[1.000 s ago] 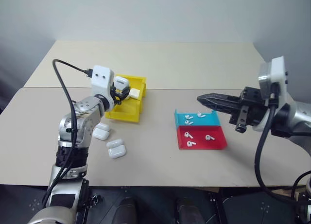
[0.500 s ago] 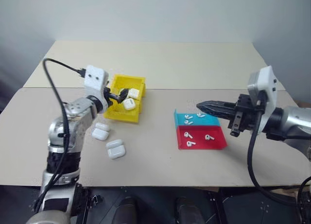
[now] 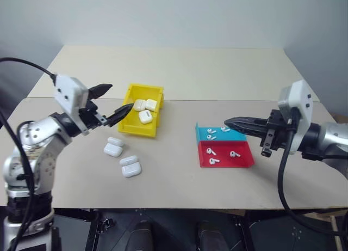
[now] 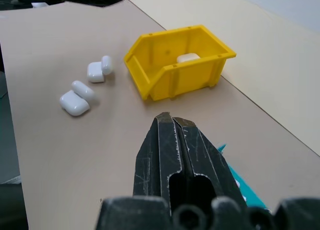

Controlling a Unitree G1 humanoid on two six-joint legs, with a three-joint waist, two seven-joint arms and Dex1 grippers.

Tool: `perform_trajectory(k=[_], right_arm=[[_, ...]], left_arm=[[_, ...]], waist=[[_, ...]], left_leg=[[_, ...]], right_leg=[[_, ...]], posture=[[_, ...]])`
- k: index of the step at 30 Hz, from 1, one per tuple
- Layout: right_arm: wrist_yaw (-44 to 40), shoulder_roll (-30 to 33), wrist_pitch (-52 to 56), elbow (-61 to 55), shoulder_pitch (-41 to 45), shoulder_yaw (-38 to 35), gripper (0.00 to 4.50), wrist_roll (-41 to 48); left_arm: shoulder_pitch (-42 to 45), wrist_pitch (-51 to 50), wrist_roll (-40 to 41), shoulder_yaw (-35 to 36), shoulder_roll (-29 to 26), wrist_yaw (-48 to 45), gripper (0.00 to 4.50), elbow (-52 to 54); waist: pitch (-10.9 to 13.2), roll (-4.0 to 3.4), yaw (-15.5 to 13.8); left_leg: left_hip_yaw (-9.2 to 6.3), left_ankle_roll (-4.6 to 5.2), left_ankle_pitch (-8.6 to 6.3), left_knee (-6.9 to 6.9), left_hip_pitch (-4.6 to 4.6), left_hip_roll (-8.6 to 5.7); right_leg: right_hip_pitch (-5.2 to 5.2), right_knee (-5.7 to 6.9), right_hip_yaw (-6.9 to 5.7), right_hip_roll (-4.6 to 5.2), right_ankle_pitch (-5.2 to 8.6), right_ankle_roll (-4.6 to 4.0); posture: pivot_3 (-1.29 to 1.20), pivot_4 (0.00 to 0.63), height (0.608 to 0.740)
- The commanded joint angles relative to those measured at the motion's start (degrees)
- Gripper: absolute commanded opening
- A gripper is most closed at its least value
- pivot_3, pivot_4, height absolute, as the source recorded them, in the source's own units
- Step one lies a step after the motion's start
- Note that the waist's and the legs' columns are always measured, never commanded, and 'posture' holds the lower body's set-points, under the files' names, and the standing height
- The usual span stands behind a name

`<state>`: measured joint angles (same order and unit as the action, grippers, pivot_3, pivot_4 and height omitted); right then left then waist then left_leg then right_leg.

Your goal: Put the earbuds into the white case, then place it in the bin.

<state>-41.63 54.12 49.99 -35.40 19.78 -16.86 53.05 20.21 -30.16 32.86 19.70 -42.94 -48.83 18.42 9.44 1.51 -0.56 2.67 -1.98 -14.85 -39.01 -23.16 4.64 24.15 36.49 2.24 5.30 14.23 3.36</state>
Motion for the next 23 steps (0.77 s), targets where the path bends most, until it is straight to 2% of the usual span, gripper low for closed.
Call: perform_trajectory(k=[1, 6, 10, 16, 23], right_arm=[[-3.41, 1.28, -4.50, -0.62, -3.12, -2.84, 0.00, -2.56], [-9.75, 1.46, -10.70, -1.16, -9.57, -3.59, 0.00, -6.00], [-14.21, 1.71, -12.62, 0.19, -10.51, -3.66, 0.00, -5.32], [-15.87, 1.83, -13.46, 1.67, -9.30, -2.64, 0.00, -6.91], [-16.53, 1.75, -13.59, 1.83, -9.57, -2.45, 0.00, -7.33]], left_arm=[[-3.48, 1.17, 7.61, 4.78, -5.63, -13.05, 4.48, 2.88], [-8.31, 3.83, 9.32, 5.81, -10.27, -21.49, 4.48, 3.84], [-9.77, 4.00, 9.97, 5.99, -10.16, -20.94, 4.48, 5.63], [-11.34, -0.85, 13.39, 6.94, -10.46, -15.95, 4.48, 9.20], [-13.10, -0.17, 13.40, 6.85, -11.80, -17.04, 4.48, 10.95]], waist=[[0.00, 0.00, 0.04], [0.00, 0.00, -0.15], [0.00, 0.00, -0.06], [0.00, 0.00, 0.11], [0.00, 0.00, 0.04]], left_leg=[[0.02, 0.01, 0.00, 0.03, 0.00, 0.01], [0.04, 0.01, -0.01, 0.04, 0.01, 0.03], [0.04, 0.01, -0.01, 0.04, 0.07, 0.03], [0.05, 0.03, -0.02, 0.05, 0.06, 0.04], [0.06, 0.03, -0.02, 0.05, 0.07, 0.04]], right_leg=[[0.01, -0.05, 0.00, 0.00, 0.00, 0.00], [-0.04, -0.14, -0.02, -0.01, 0.00, 0.00], [-0.10, -0.14, -0.01, -0.02, 0.00, 0.00], [-0.06, -0.15, 0.02, -0.03, 0.00, 0.00], [-0.07, -0.15, 0.02, -0.02, 0.00, 0.00]], posture=[[0.00, 0.150, 0.740], [0.00, 0.150, 0.740], [0.00, 0.150, 0.740], [0.00, 0.150, 0.740], [0.00, 0.150, 0.740]])
